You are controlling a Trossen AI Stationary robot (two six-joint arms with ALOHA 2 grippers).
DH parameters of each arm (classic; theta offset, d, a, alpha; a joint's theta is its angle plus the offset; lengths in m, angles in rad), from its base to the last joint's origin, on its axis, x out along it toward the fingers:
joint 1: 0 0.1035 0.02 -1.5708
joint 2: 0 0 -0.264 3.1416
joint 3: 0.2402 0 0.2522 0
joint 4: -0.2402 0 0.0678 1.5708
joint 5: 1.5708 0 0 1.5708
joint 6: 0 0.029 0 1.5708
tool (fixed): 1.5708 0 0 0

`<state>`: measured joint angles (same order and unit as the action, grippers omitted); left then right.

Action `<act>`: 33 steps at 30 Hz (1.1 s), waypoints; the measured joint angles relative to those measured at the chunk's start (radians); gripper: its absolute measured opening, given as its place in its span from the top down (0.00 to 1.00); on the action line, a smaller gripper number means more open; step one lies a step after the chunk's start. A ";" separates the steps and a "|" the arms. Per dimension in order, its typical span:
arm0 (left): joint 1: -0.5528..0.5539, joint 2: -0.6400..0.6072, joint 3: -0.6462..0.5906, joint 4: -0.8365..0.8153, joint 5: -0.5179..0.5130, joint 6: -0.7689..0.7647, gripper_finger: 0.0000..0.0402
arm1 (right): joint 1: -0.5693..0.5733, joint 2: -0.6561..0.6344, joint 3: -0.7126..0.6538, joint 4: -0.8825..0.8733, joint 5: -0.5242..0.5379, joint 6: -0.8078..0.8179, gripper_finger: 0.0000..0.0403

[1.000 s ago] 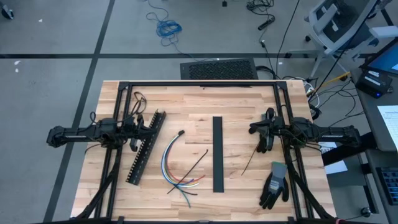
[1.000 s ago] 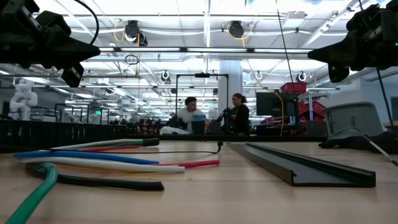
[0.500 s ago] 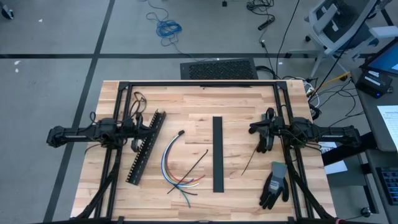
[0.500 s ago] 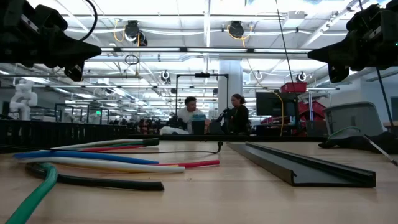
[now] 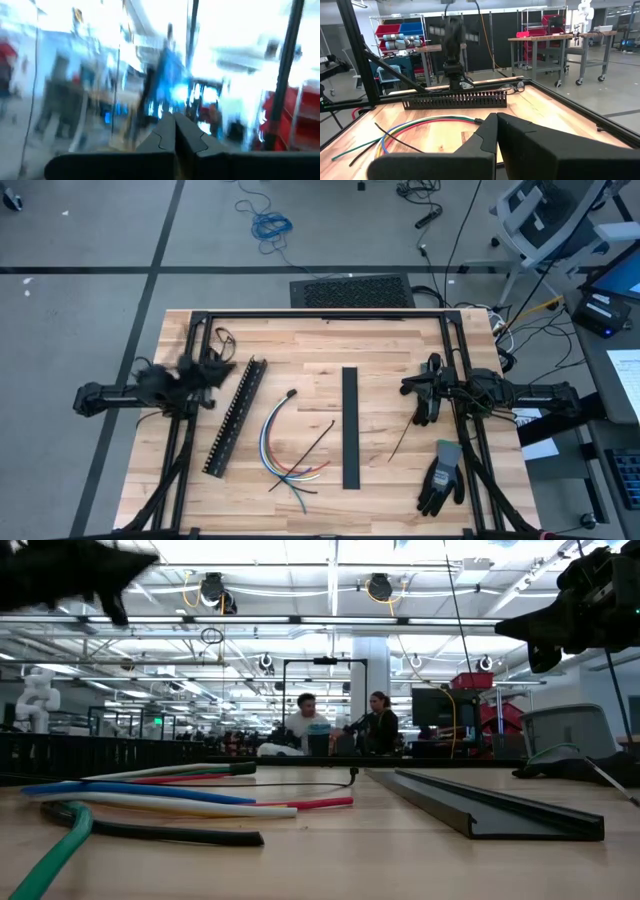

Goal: Ziptie cables
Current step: Prepare the zip tie

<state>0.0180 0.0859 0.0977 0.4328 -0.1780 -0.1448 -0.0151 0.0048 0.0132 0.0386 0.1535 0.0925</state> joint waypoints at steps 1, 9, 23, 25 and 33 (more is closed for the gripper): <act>0.004 0.050 0.060 -0.017 -0.002 0.014 1.00 | 0.000 0.001 0.000 -0.001 0.000 0.000 1.00; 0.004 0.647 0.684 -0.424 0.167 0.082 1.00 | 0.000 0.000 0.000 -0.001 -0.001 0.000 1.00; -0.034 0.918 0.934 -0.491 0.010 -0.223 1.00 | 0.000 0.010 0.000 0.003 0.002 0.000 1.00; -0.034 0.920 0.932 -0.518 -0.035 -0.257 1.00 | -0.001 0.015 0.000 0.027 0.003 0.000 1.00; -0.034 0.936 0.930 -0.519 -0.135 -0.360 1.00 | 0.001 0.018 -0.001 0.243 -0.002 0.103 1.00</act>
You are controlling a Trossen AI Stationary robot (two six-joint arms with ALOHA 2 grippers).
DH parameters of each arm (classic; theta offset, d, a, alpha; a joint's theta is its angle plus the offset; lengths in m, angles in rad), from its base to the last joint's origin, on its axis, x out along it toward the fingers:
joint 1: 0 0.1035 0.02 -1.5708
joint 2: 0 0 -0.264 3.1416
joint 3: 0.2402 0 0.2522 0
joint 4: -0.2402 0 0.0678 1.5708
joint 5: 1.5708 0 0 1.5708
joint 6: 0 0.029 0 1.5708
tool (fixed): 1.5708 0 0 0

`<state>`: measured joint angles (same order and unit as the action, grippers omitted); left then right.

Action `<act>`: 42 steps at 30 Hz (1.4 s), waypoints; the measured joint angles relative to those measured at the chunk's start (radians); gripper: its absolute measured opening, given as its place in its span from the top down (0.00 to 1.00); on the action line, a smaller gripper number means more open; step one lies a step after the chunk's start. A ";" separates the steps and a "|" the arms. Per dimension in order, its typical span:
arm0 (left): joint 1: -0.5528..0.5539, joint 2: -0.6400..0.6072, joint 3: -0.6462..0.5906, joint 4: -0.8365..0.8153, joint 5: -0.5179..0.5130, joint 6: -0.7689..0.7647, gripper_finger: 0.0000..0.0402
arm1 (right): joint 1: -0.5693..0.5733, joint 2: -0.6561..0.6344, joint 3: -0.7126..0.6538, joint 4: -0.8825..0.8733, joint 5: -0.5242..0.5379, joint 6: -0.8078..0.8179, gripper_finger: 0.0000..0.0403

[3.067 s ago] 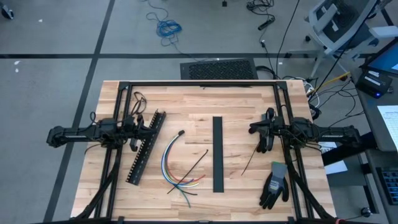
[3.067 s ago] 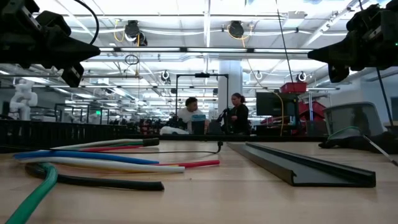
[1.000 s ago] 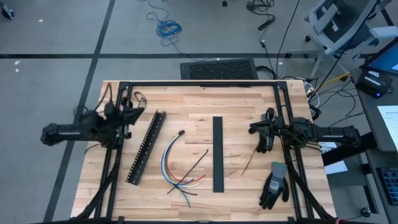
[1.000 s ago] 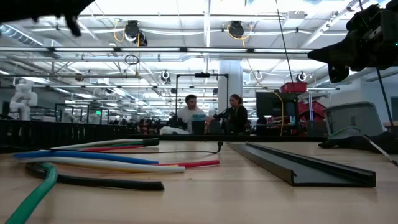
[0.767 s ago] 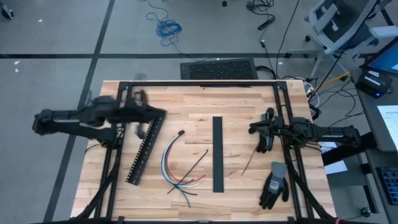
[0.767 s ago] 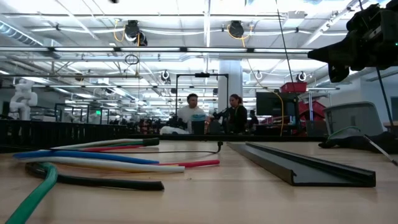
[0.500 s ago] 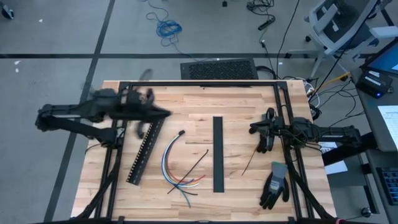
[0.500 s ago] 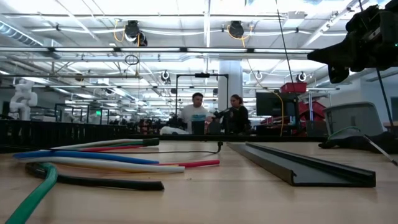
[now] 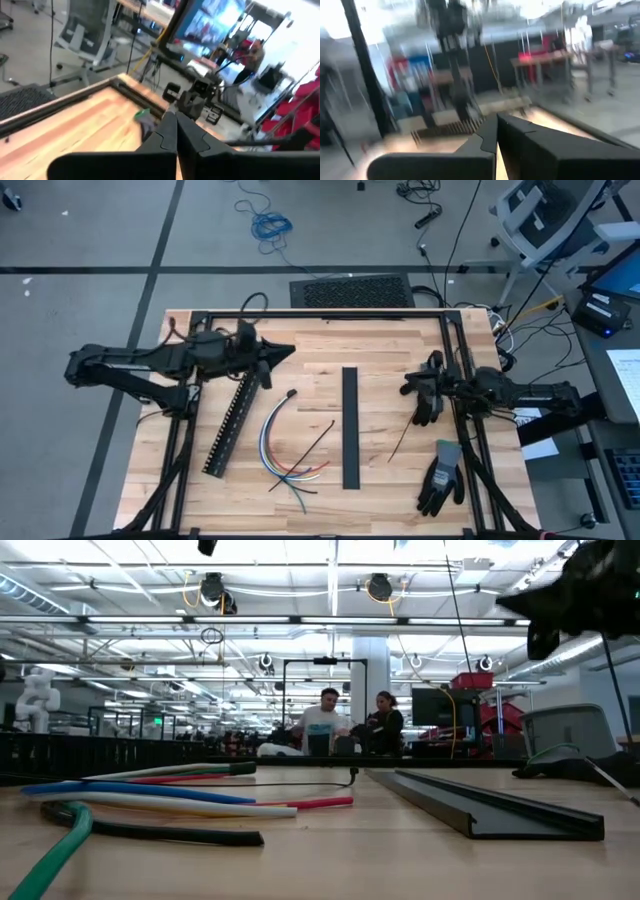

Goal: Ziptie cables
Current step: Prepare the zip tie

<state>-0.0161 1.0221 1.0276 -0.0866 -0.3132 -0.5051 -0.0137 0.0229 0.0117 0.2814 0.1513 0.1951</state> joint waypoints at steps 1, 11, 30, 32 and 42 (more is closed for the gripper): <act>0.000 -0.001 0.002 0.006 -0.008 -0.009 1.00 | -0.002 0.013 0.000 0.101 -0.001 0.024 1.00; 0.046 0.126 0.185 -0.269 0.053 0.229 1.00 | -0.004 0.374 0.540 -0.291 -0.133 0.047 1.00; -0.123 0.376 -0.163 -0.130 0.431 0.027 0.91 | 0.059 1.141 1.022 -1.420 -0.091 0.201 0.81; -0.124 0.398 -0.200 -0.062 0.435 -0.061 0.85 | 0.065 1.146 1.021 -1.450 -0.074 0.215 0.77; -0.125 0.516 -0.204 -0.026 0.488 -0.340 0.51 | 0.073 1.079 0.869 -1.494 -0.104 0.224 0.61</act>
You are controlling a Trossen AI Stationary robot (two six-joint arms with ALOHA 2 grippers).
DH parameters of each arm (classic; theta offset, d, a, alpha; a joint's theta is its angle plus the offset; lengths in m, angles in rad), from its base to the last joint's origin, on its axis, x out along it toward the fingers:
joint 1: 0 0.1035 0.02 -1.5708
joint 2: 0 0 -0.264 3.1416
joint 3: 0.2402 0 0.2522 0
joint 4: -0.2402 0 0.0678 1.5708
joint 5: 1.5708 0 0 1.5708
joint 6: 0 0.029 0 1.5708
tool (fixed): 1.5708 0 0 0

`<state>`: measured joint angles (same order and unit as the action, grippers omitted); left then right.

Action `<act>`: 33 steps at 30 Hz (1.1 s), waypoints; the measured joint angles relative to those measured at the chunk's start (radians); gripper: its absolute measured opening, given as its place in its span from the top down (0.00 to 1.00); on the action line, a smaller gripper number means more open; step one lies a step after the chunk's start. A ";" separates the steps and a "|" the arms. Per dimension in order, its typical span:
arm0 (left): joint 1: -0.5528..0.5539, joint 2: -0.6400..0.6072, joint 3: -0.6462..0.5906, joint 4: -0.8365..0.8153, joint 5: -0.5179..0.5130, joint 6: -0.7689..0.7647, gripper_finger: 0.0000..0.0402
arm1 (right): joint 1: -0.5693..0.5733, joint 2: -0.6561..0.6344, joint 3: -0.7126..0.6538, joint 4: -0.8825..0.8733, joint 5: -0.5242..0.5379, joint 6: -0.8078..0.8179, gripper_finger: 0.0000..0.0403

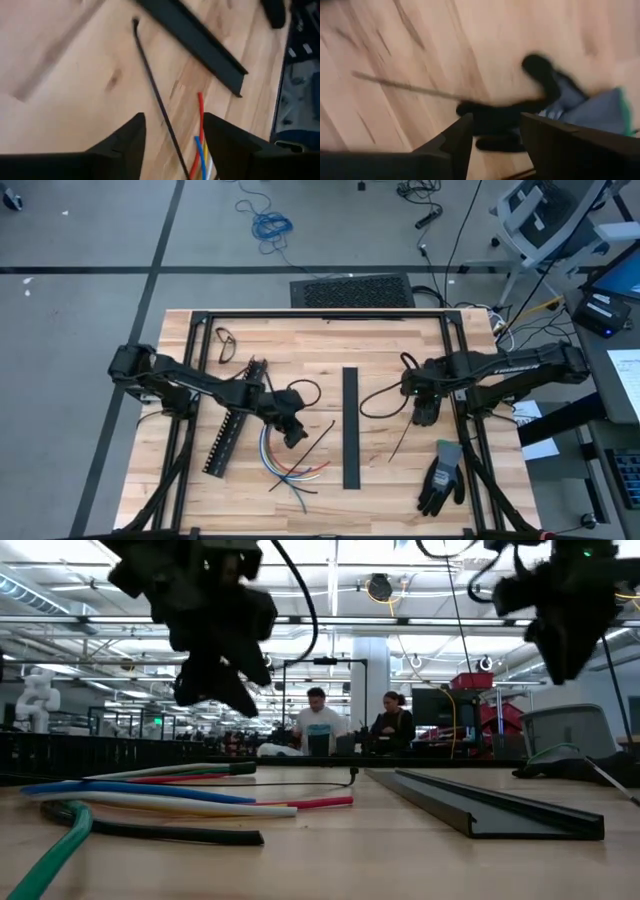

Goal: Ziptie cables
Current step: Prepare the zip tie

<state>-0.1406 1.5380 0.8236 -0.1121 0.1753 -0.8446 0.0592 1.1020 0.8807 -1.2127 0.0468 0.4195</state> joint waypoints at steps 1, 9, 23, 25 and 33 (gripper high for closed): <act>-0.004 0.026 0.001 -0.004 0.022 -0.049 0.49 | 0.005 -0.012 -0.021 0.001 -0.002 0.006 0.60; -0.069 0.233 0.186 -0.060 0.063 -0.223 0.48 | 0.043 -0.091 -0.139 0.049 0.000 0.011 0.60; -0.106 0.444 0.506 -0.512 -0.086 -0.196 0.48 | 0.044 -0.149 -0.148 0.082 0.001 -0.011 0.60; -0.109 0.456 0.515 -0.510 -0.091 -0.197 0.48 | 0.044 -0.154 -0.148 0.082 0.001 -0.011 0.60; -0.111 0.479 0.519 -0.531 -0.158 -0.248 0.52 | 0.044 -0.162 -0.148 0.084 0.001 0.014 0.60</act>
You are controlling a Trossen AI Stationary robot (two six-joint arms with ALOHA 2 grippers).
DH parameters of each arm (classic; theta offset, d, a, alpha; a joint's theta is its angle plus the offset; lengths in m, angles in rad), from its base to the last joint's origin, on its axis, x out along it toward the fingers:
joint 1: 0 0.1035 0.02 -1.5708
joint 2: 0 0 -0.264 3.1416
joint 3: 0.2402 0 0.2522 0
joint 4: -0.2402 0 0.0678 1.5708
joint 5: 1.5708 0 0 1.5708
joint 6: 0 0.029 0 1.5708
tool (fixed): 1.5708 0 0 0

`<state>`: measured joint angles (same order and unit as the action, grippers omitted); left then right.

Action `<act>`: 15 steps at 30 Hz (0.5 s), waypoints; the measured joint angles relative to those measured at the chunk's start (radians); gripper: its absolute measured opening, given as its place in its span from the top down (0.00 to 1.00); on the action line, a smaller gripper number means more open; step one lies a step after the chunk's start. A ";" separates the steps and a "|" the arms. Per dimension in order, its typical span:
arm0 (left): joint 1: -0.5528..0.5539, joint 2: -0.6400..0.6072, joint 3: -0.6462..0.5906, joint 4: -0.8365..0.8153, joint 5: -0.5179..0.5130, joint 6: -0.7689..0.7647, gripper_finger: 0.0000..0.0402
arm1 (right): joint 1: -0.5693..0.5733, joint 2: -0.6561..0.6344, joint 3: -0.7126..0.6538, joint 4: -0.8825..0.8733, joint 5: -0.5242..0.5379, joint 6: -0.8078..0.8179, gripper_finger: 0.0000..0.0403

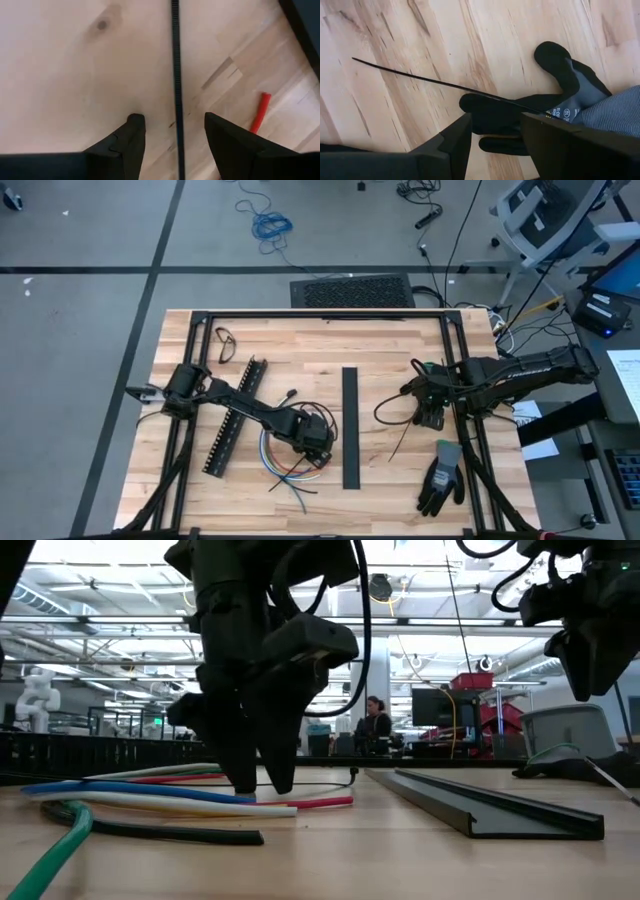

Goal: Ziptie cables
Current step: Prepare the zip tie

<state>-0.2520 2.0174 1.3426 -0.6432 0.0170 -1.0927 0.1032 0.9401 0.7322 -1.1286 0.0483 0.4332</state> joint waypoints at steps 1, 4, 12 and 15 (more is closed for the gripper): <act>0.000 0.000 0.000 -0.004 -0.009 -0.001 0.55 | 0.000 0.000 0.000 0.000 0.000 0.000 0.60; 0.000 0.002 -0.002 -0.016 -0.029 -0.001 0.69 | 0.000 0.000 0.000 0.000 0.000 0.000 0.60; -0.003 0.003 -0.004 -0.013 -0.046 0.028 0.99 | 0.000 0.000 0.000 0.008 0.000 0.000 0.60; -0.003 0.001 -0.004 -0.014 -0.044 0.029 0.99 | 0.000 0.000 0.000 0.036 0.002 0.003 0.60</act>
<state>-0.2550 2.0184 1.3388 -0.6567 -0.0270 -1.0634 0.1028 0.9401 0.7322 -1.0928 0.0501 0.4358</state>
